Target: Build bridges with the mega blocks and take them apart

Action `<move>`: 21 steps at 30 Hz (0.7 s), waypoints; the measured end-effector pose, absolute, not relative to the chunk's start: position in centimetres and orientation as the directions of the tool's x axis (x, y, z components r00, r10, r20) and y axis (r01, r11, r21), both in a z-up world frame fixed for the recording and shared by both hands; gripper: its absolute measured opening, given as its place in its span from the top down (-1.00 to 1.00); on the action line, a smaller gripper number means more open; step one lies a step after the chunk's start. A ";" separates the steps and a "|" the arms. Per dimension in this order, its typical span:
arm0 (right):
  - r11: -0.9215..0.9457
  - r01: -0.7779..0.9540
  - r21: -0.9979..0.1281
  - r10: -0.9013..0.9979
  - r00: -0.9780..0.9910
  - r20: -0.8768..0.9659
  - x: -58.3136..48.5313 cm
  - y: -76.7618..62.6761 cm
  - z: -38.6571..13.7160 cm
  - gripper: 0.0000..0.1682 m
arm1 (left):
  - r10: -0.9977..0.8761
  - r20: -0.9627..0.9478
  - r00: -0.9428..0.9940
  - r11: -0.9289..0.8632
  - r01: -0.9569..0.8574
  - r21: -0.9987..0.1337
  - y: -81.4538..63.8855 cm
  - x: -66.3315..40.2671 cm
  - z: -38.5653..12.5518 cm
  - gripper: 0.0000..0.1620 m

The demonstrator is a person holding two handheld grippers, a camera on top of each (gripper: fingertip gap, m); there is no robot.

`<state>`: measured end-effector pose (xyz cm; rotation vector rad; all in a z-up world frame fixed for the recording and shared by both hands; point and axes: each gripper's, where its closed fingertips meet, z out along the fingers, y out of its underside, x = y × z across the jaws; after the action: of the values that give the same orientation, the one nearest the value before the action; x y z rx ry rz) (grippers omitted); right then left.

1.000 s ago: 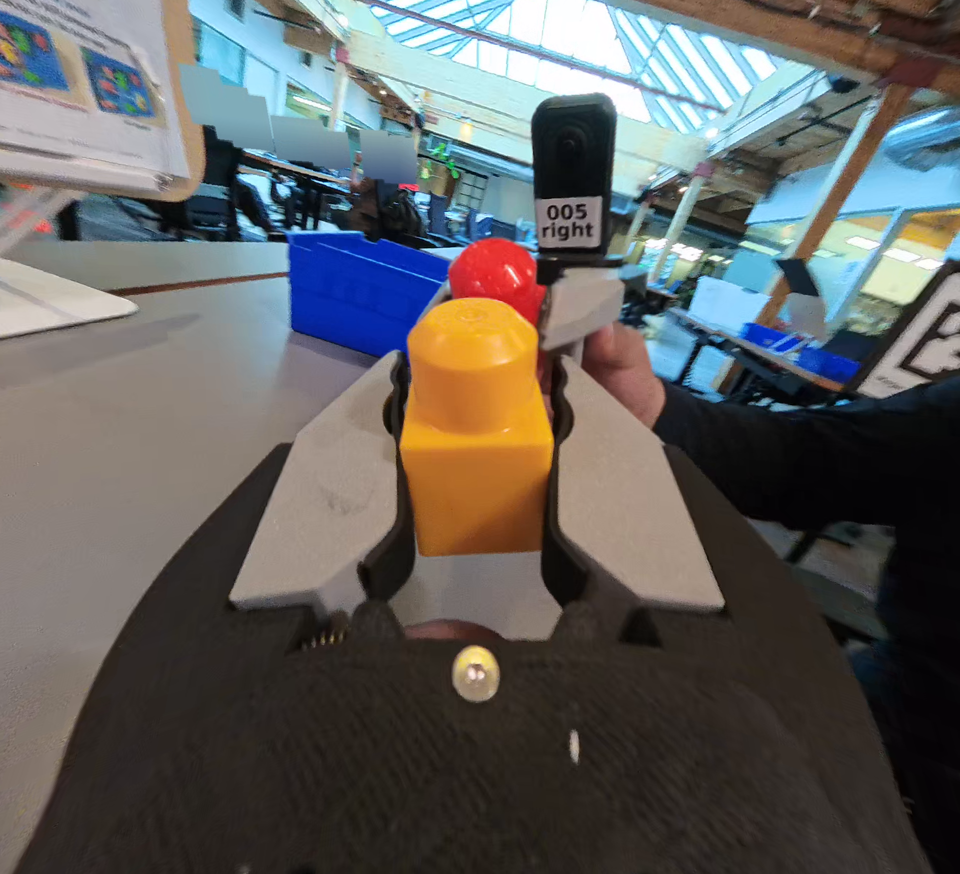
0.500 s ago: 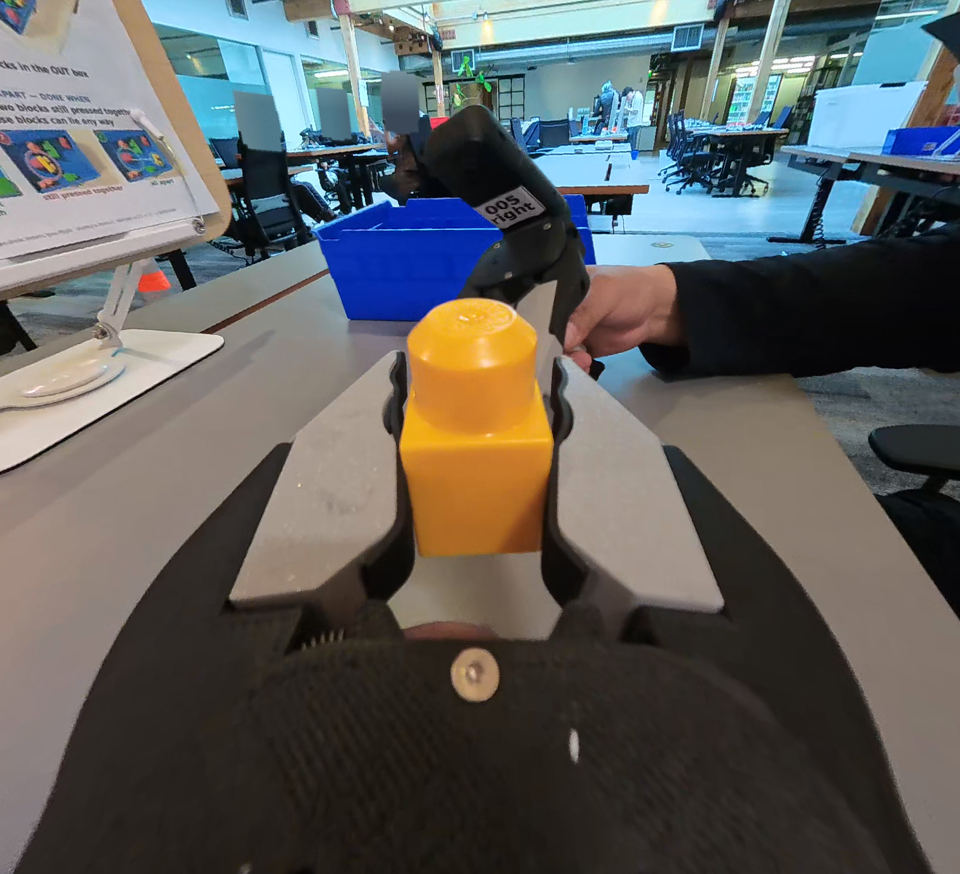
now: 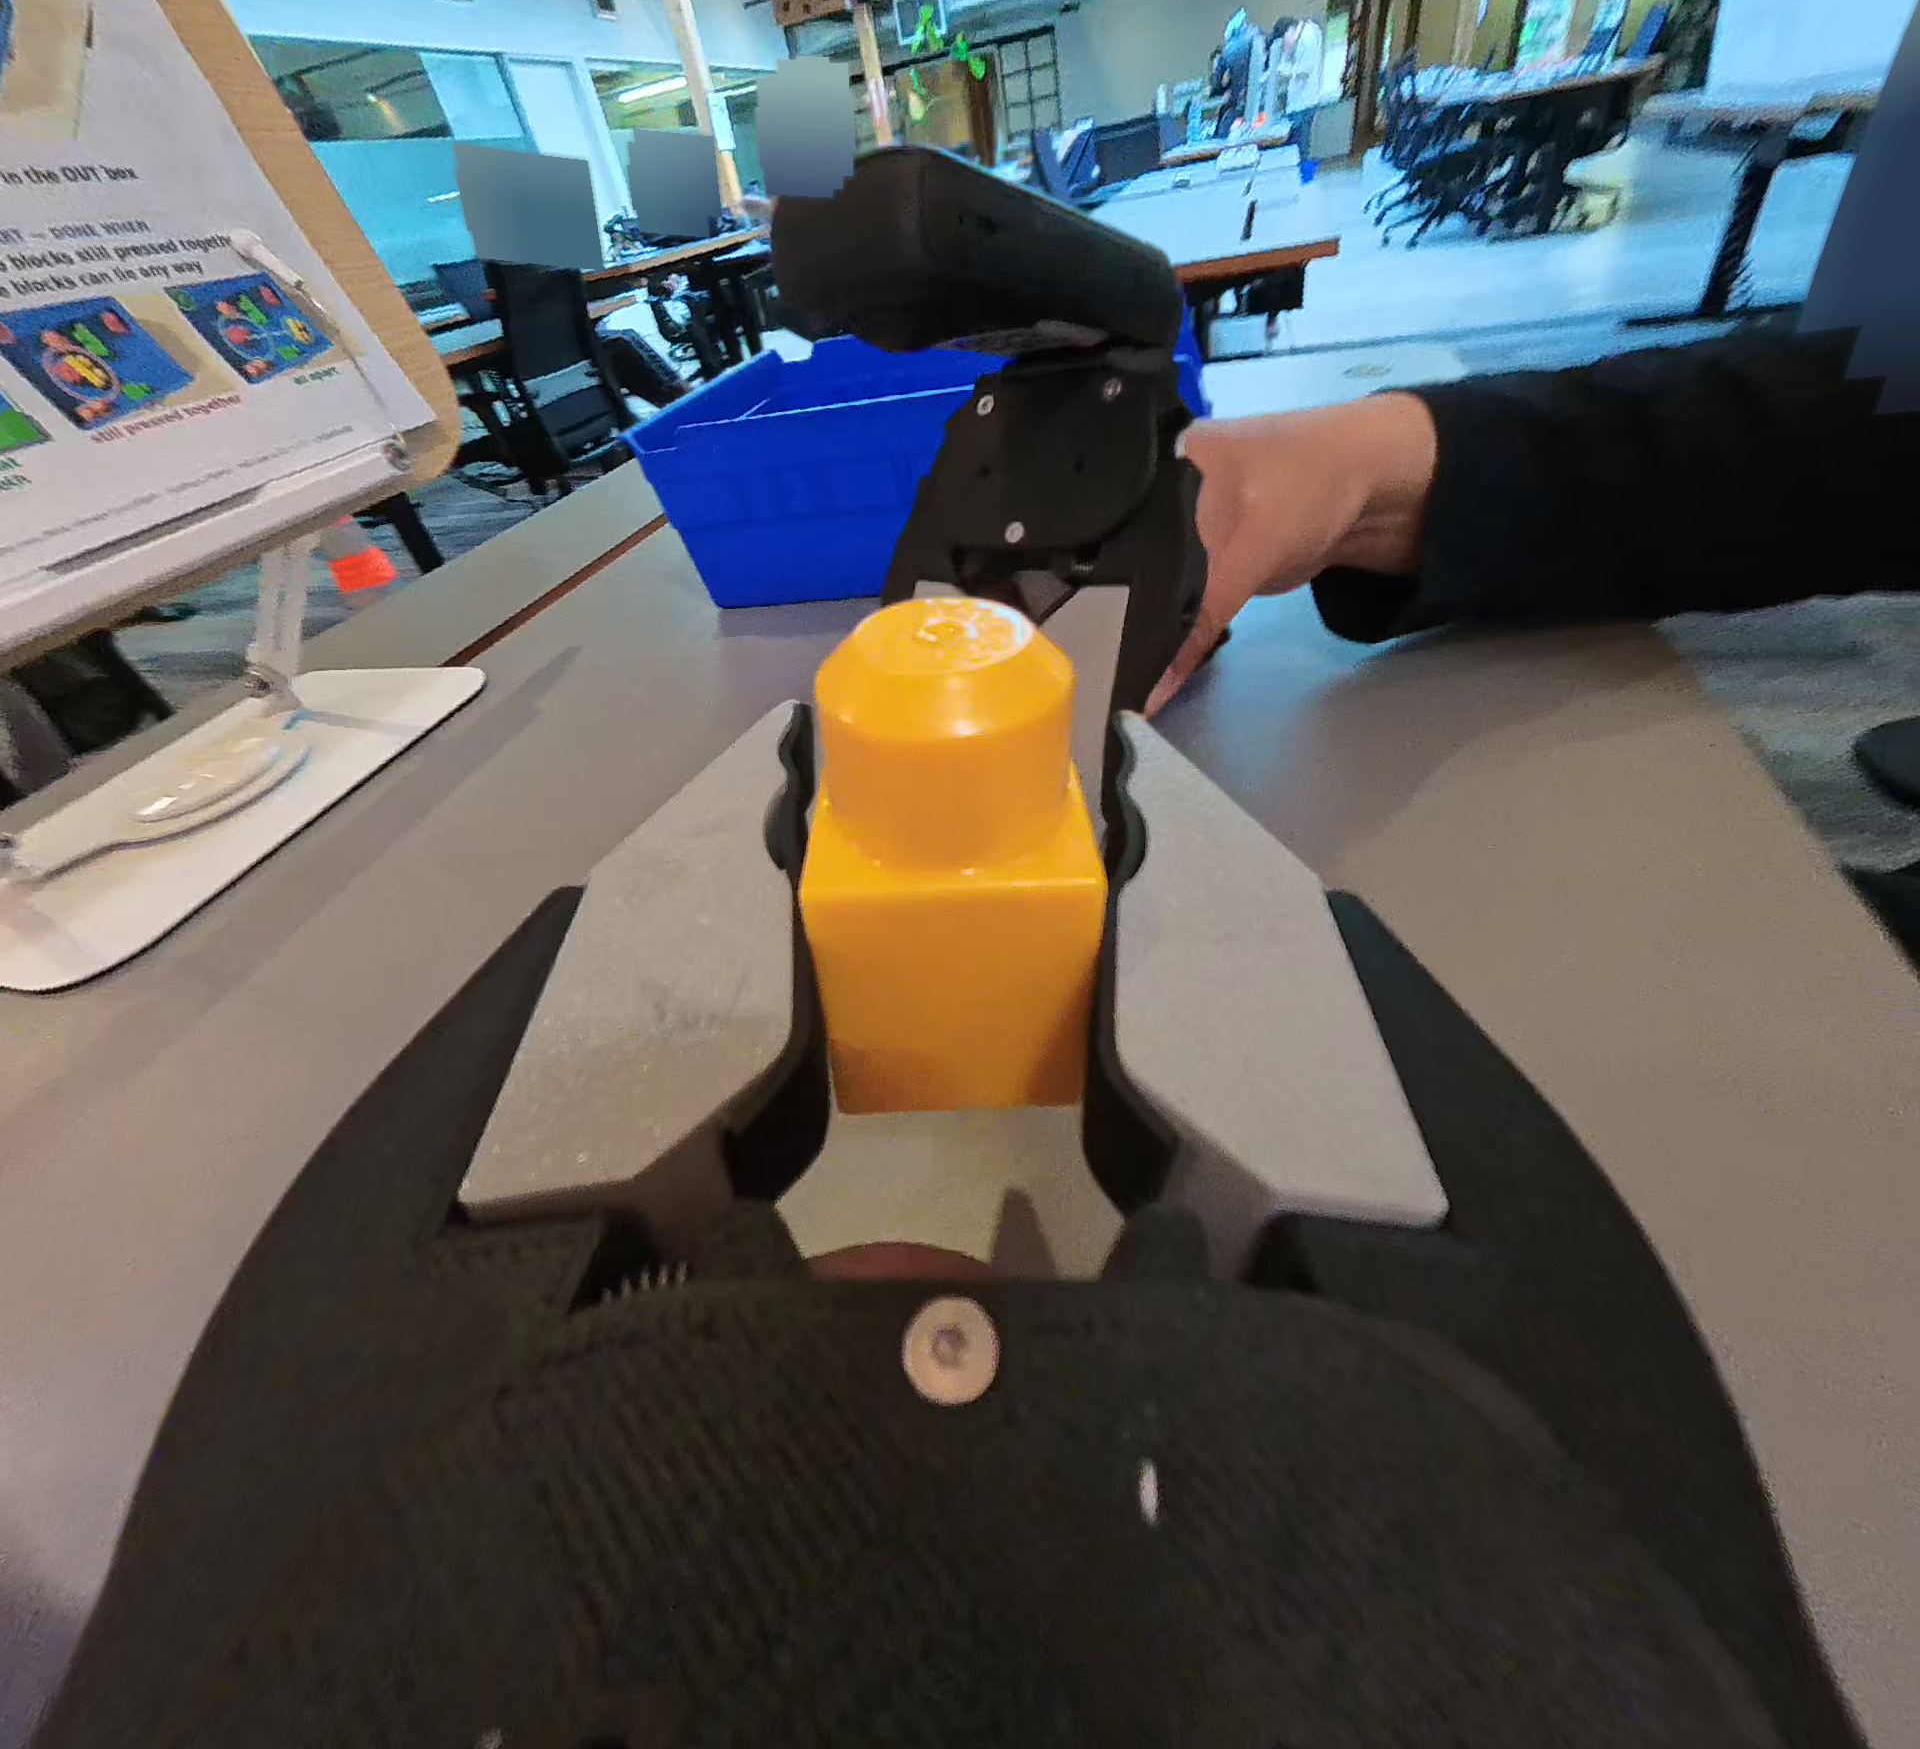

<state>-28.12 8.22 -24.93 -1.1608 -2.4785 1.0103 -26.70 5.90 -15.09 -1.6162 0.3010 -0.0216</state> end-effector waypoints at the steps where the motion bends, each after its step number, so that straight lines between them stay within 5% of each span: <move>1: 0.438 0.599 -0.670 0.750 -0.654 -0.094 -28.0 8.4 -24.9 0.53 | -0.194 -0.202 0.960 -0.045 -0.215 -0.976 6.0 -26.7 -15.3 0.32; 6: 0.418 0.588 -0.693 0.782 -0.621 -0.055 -27.3 9.7 -22.9 0.38 | -0.120 -0.371 0.921 -0.040 -0.378 -0.925 6.3 -26.8 -15.4 0.32; 13: 0.331 0.374 -0.866 0.747 -0.665 -0.002 -26.0 4.0 -13.9 0.41 | -0.007 -0.490 0.872 -0.098 -0.488 -0.867 6.8 -28.2 -15.8 0.32; 21: 0.236 0.420 -0.876 0.769 -0.632 -0.096 -28.1 0.3 -13.9 0.47 | 0.083 -0.547 0.833 -0.200 -0.523 -0.828 6.8 -30.1 -16.7 0.32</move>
<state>-28.10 0.25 -13.94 -1.0974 -2.1596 1.3575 -30.15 6.80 -16.65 -1.6926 0.3454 0.5688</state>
